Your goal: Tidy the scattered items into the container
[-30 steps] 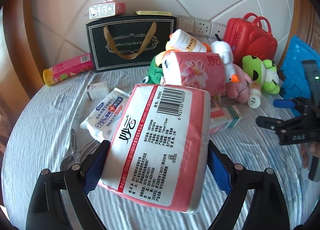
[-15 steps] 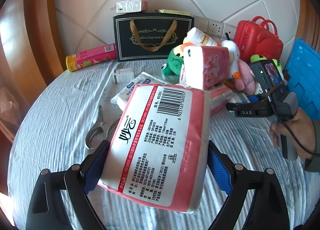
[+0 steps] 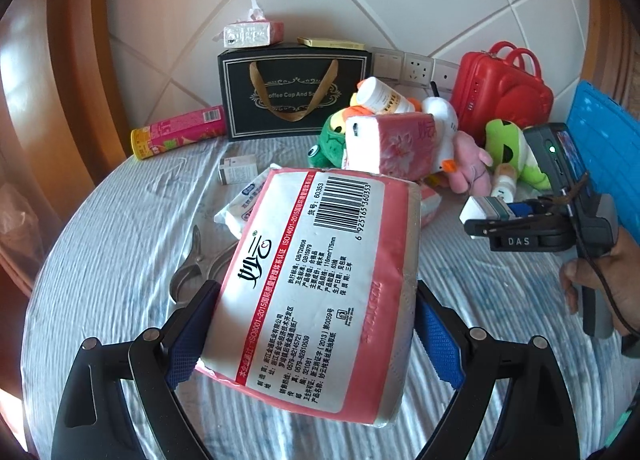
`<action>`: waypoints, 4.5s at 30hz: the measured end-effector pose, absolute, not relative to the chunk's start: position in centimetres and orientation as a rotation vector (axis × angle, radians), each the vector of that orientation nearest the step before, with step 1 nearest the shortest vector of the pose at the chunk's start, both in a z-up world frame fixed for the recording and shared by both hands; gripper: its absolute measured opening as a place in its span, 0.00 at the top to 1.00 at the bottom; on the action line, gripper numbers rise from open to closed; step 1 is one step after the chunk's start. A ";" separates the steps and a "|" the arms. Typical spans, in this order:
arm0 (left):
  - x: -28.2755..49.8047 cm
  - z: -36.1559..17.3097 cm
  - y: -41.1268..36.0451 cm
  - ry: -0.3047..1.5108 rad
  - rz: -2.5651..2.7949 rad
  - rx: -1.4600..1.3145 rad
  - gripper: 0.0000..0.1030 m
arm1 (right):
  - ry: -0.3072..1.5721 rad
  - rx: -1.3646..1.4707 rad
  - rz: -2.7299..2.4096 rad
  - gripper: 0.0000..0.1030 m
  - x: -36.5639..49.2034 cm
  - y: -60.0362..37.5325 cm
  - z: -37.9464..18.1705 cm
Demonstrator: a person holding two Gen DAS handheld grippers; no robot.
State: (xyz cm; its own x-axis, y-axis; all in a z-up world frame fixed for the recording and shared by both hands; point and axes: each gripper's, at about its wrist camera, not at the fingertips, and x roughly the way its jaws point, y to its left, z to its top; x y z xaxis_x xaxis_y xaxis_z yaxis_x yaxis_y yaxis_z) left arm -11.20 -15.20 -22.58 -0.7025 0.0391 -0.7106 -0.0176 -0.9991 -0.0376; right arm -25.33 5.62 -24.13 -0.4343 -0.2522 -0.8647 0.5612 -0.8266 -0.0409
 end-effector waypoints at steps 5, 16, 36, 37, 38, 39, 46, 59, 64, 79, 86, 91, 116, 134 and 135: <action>-10.6 -20.3 -14.1 -0.043 2.884 -1.160 0.11 | 0.425 1.256 -2.272 0.37 -22.6 7.7 -21.2; -7.5 -15.1 -10.8 -0.086 2.905 -1.109 0.11 | 0.341 1.173 -2.306 0.37 -18.1 12.7 -13.2; -2.4 -4.8 -2.7 -0.017 2.966 -0.969 0.10 | 0.300 1.017 -2.323 0.37 -12.0 23.4 -1.7; -2.4 -4.5 -2.2 -0.009 2.967 -0.962 0.10 | 0.298 1.010 -2.323 0.37 -11.9 23.9 -1.2; -2.4 -4.1 -1.7 -0.003 2.971 -0.954 0.10 | 0.292 1.002 -2.326 0.37 -11.7 24.4 -0.8; -2.4 -3.8 -1.3 -0.002 2.974 -0.945 0.10 | 0.286 0.991 -2.329 0.37 -11.5 25.0 -0.3; -2.6 -1.5 2.8 0.019 2.972 -0.892 0.10 | 0.230 0.925 -2.353 0.37 -10.4 28.9 2.6; -3.9 3.1 12.8 0.093 2.949 -0.776 0.10 | 0.158 0.851 -2.379 0.37 -10.4 37.7 5.9; -4.1 3.8 17.4 0.123 2.918 -0.762 0.10 | 0.135 0.840 -2.408 0.37 -10.6 41.7 7.0; -5.4 6.0 30.9 0.194 2.813 -0.695 0.10 | 0.047 0.801 -2.499 0.37 -10.9 53.6 9.3; -5.9 6.2 36.5 0.230 2.750 -0.678 0.10 | -0.014 0.819 -2.549 0.37 -11.5 58.7 9.0; -6.2 6.1 40.8 0.265 2.691 -0.670 0.10 | -0.053 0.827 -2.591 0.37 -11.6 62.2 8.8; -6.9 5.9 56.7 0.381 2.412 -0.616 0.10 | -0.228 0.933 -2.777 0.37 -11.8 73.8 6.8; -7.6 5.4 57.6 0.367 2.402 -0.640 0.10 | -0.231 0.977 -2.776 0.37 -12.0 74.9 6.1; -7.7 5.4 57.6 0.367 2.401 -0.643 0.10 | -0.233 0.980 -2.773 0.37 -12.0 74.9 6.1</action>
State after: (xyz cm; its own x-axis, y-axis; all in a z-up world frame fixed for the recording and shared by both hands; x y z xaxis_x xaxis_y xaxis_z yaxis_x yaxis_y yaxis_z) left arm -7.68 57.59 5.36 -0.6902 0.4942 -0.5285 -0.6297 -0.7701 0.1021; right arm -12.03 74.85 6.05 -0.7631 -0.2302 -0.6039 0.1264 -0.9695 0.2099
